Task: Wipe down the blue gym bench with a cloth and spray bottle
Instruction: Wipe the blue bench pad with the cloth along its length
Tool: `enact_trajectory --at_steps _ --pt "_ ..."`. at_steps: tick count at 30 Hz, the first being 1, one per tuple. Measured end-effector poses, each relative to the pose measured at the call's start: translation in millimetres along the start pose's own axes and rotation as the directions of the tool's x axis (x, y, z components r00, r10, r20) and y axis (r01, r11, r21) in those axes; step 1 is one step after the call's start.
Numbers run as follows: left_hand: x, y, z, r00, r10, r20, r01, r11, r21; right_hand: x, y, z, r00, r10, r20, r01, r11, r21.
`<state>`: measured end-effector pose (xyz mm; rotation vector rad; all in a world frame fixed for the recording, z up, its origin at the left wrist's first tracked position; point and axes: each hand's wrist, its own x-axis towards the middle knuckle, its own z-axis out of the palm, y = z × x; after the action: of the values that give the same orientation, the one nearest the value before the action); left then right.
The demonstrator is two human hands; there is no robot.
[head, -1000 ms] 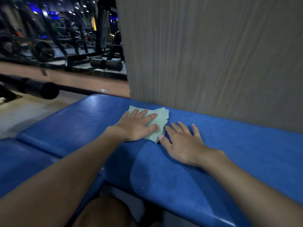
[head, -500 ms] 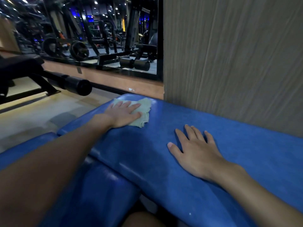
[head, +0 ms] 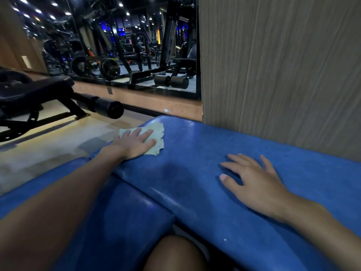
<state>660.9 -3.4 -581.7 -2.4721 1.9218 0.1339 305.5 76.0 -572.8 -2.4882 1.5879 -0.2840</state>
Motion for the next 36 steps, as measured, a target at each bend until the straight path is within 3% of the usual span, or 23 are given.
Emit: enact_trajectory --at_steps 5,16,21,27,32,36 --pt "-27 16 3 1.000 0.024 -0.006 -0.024 0.998 0.059 -48 38 -7 0.983 0.142 0.117 -0.128 0.985 -0.117" --pt "-92 84 16 0.988 0.146 0.055 -0.148 0.989 0.032 -67 55 -19 0.989 0.076 0.125 -0.071 0.997 -0.039" --pt "-122 127 16 0.977 0.203 0.062 -0.206 0.978 0.036 -105 86 -28 0.971 0.169 0.167 -0.148 0.980 -0.133" --pt "-158 175 21 0.941 0.336 0.049 -0.339 0.940 0.050 -129 92 -34 0.990 0.127 0.068 -0.127 0.992 0.001" --pt "-178 206 25 0.908 0.417 0.047 -0.419 0.906 0.056 -171 118 -42 0.952 0.294 0.083 -0.278 0.946 -0.164" --pt "-194 237 26 0.872 0.485 0.059 -0.488 0.871 0.059 -189 119 -35 0.949 0.316 0.016 -0.314 0.946 -0.081"
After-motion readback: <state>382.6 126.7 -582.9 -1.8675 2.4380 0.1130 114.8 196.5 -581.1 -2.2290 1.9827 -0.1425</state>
